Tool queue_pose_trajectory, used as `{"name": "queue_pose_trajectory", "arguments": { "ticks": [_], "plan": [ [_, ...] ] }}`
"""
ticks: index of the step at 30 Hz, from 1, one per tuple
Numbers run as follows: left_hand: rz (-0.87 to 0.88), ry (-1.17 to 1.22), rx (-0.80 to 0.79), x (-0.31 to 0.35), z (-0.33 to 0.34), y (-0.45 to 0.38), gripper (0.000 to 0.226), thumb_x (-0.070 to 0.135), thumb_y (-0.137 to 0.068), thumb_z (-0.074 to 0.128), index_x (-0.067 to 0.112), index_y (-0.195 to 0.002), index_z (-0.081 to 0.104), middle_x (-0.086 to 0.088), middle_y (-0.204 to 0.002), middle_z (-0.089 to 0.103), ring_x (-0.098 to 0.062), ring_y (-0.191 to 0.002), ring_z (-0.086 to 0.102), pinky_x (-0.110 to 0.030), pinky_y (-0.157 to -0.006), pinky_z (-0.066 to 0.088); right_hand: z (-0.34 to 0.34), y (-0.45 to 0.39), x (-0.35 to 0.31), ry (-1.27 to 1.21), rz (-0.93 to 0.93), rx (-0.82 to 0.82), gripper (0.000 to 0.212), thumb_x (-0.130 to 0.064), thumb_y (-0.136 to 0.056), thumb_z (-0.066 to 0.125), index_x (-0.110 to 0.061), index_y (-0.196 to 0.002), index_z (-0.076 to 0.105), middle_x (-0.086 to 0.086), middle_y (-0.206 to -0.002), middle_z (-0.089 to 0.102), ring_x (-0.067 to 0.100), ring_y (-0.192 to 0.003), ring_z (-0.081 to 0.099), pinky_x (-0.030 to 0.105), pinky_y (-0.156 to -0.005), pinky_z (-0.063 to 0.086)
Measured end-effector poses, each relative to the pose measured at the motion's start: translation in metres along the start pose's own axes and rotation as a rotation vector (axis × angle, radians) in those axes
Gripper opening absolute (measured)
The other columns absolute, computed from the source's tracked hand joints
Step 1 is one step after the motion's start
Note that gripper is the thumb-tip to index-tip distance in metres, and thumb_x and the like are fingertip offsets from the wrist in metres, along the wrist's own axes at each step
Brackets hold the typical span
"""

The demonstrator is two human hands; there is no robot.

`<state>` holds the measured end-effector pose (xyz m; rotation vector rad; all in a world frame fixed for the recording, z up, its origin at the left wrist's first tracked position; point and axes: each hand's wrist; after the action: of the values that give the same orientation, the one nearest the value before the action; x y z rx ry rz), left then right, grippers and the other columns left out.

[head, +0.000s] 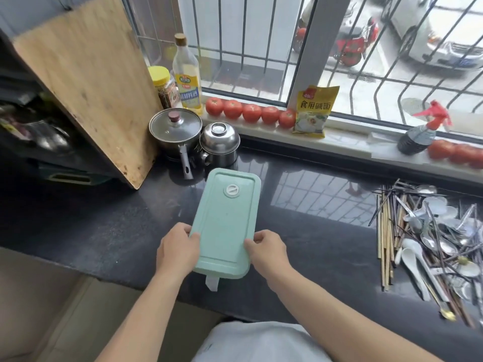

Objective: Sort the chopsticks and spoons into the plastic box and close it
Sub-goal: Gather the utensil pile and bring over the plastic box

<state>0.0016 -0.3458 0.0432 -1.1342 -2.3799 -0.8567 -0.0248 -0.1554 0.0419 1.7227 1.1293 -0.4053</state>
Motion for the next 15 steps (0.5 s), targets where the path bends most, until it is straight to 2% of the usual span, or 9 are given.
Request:
{"name": "queue_pose_trajectory", "arguments": {
  "ticks": [3,5,9,13,15],
  "plan": [
    [-0.03,-0.008,-0.004,0.002,-0.001,-0.009,0.014,0.032,-0.103,0.047,0.022,-0.108,0.055,0.002,-0.101,0.063,-0.022,-0.09,0.061,-0.042,-0.08,0.053,0.005,-0.007,-0.011,-0.004,0.002,0.03,0.018,-0.027,-0.089,0.06,-0.014,-0.078,0.063,-0.009,-0.081,0.066,0.015,-0.072,0.06,0.029,-0.06,0.045],
    [-0.044,-0.022,-0.022,0.003,-0.003,-0.012,0.015,0.031,-0.104,0.044,0.02,-0.109,0.053,-0.002,-0.104,0.063,-0.026,-0.092,0.062,-0.046,-0.084,0.054,0.008,-0.009,-0.015,-0.024,0.015,0.027,0.023,-0.025,-0.088,0.061,-0.017,-0.067,0.055,-0.005,-0.068,0.056,0.017,-0.062,0.047,0.029,-0.057,0.037],
    [-0.037,-0.03,-0.046,0.005,-0.004,-0.01,0.016,0.026,-0.105,0.039,0.014,-0.112,0.046,-0.01,-0.113,0.061,-0.033,-0.1,0.06,-0.051,-0.089,0.053,0.009,-0.008,-0.019,-0.088,0.052,0.024,0.02,-0.023,-0.086,0.066,-0.02,-0.07,0.054,0.001,-0.07,0.052,0.017,-0.066,0.046,0.031,-0.062,0.037],
    [-0.035,-0.012,-0.064,0.01,-0.009,-0.008,0.014,0.023,-0.105,0.035,0.012,-0.11,0.043,-0.014,-0.116,0.06,-0.037,-0.101,0.06,-0.051,-0.089,0.052,0.012,-0.004,-0.025,-0.145,0.067,0.011,0.047,-0.024,-0.086,0.064,-0.022,-0.056,0.028,0.0,-0.059,0.033,0.02,-0.064,0.031,0.035,-0.062,0.026],
    [-0.04,-0.002,-0.08,0.013,-0.013,-0.008,0.016,0.024,-0.105,0.033,0.012,-0.111,0.042,-0.013,-0.116,0.059,-0.036,-0.101,0.059,-0.05,-0.088,0.051,0.013,0.0,-0.031,-0.201,0.092,-0.008,0.047,-0.031,-0.082,0.064,-0.022,-0.056,0.026,0.0,-0.057,0.036,0.021,-0.061,0.035,0.035,-0.061,0.028]
  ]
}}
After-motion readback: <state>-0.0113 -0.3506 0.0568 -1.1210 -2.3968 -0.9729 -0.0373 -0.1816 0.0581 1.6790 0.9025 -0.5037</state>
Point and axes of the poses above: each hand's wrist, its own y-axis away from the middle knuckle, its own z-axis out of the palm, x = y × z
